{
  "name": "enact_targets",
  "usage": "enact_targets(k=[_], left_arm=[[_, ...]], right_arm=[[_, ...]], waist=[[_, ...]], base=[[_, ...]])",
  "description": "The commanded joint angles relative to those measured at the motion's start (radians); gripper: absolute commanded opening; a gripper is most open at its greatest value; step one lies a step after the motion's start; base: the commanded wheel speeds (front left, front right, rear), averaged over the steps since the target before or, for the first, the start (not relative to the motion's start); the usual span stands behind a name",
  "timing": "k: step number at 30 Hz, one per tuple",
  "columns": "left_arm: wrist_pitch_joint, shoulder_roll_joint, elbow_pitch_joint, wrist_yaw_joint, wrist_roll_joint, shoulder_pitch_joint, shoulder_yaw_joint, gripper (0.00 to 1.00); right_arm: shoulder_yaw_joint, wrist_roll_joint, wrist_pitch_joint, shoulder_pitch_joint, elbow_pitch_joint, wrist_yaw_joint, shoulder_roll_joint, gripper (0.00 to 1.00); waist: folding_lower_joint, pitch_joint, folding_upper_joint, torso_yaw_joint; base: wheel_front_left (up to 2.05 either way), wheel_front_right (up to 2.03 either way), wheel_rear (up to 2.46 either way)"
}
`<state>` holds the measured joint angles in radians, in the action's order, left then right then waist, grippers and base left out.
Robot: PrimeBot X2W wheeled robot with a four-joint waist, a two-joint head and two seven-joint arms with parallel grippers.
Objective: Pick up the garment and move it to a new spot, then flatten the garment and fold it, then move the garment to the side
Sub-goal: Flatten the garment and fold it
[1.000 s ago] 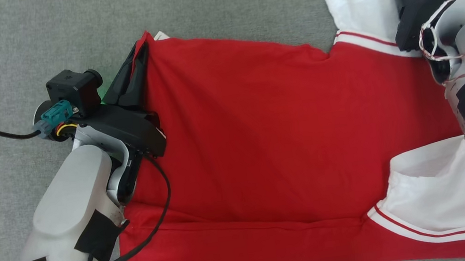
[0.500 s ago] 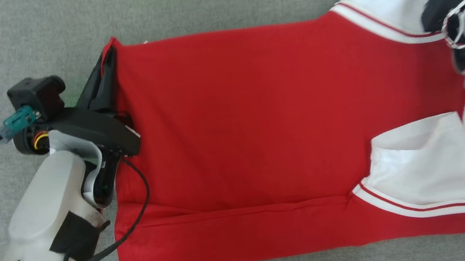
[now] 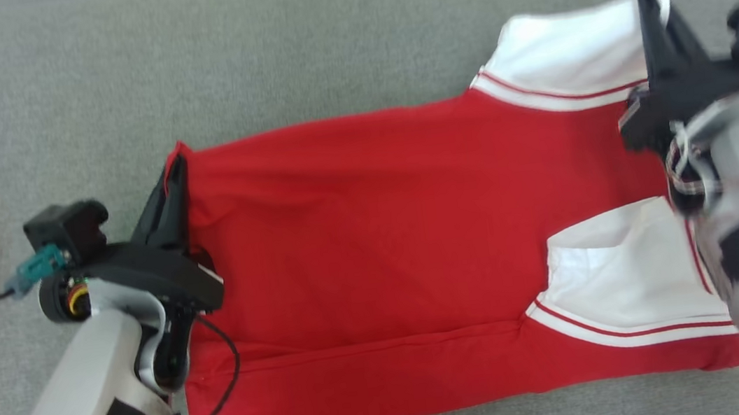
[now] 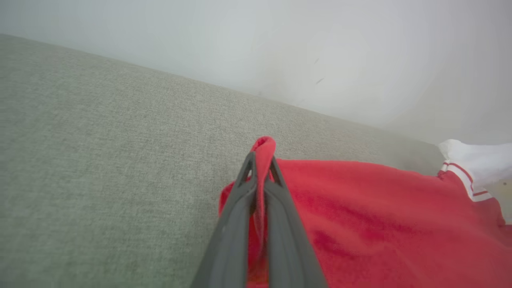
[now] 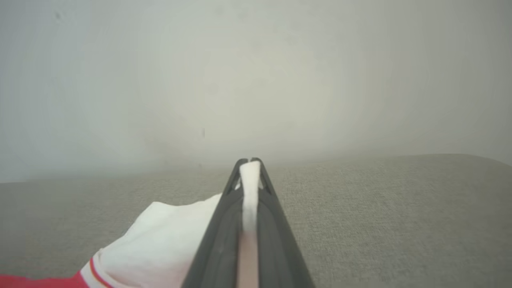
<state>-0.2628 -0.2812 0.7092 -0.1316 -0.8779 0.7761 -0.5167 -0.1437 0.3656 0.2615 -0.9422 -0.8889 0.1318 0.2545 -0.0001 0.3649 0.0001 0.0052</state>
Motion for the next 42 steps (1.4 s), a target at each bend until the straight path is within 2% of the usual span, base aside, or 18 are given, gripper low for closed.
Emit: enact_targets(k=[1, 6, 11, 16, 25, 32, 42], left_arm=[[-0.003, 0.001, -0.006, 0.002, -0.015, -0.026, 0.008, 0.0], [-0.003, 0.006, -0.045, 0.002, -0.02, -0.111, 0.049, 0.0], [-0.003, 0.017, -0.075, 0.002, -0.036, -0.189, 0.097, 0.0], [-0.003, 0.029, -0.098, 0.002, -0.041, -0.246, 0.119, 0.0], [-0.003, 0.044, -0.188, 0.002, -0.002, -0.354, 0.163, 0.0], [-0.003, 0.059, -0.181, 0.002, 0.059, -0.409, 0.176, 0.0], [-0.003, 0.075, -0.164, 0.002, 0.097, -0.437, 0.218, 0.0]], right_arm=[[-0.013, 0.03, 0.004, 0.054, 0.043, -0.001, 0.014, 0.0], [-0.08, 0.173, 0.004, 0.295, 0.261, -0.001, 0.068, 0.0], [-0.07, 0.252, 0.004, 0.46, 0.393, -0.001, 0.085, 0.0], [-0.062, 0.292, 0.004, 0.577, 0.477, -0.001, 0.085, 0.0], [0.029, 0.313, 0.004, 0.781, 0.676, -0.001, 0.059, 0.0], [0.032, 0.292, 0.003, 0.894, 0.704, -0.001, 0.057, 0.0], [0.0, 0.269, 0.003, 0.951, 0.703, -0.001, 0.041, 0.0]], waist=[[0.0001, -0.041, -0.0001, -0.018], [0.0001, -0.088, -0.0001, -0.033], [0.0001, -0.118, -0.0001, -0.038], [0.0001, -0.138, -0.0001, -0.037], [0.0001, -0.163, -0.0001, -0.031], [0.0001, -0.182, -0.0001, -0.025], [0.0001, -0.205, -0.0001, -0.036]], base=[[0.0, 0.0, 0.0], [0.0, 0.0, 0.0], [0.0, 0.0, 0.0], [0.0, 0.0, 0.0], [0.0, 0.0, 0.0], [0.0, 0.0, 0.0], [0.0, 0.0, 0.0]])
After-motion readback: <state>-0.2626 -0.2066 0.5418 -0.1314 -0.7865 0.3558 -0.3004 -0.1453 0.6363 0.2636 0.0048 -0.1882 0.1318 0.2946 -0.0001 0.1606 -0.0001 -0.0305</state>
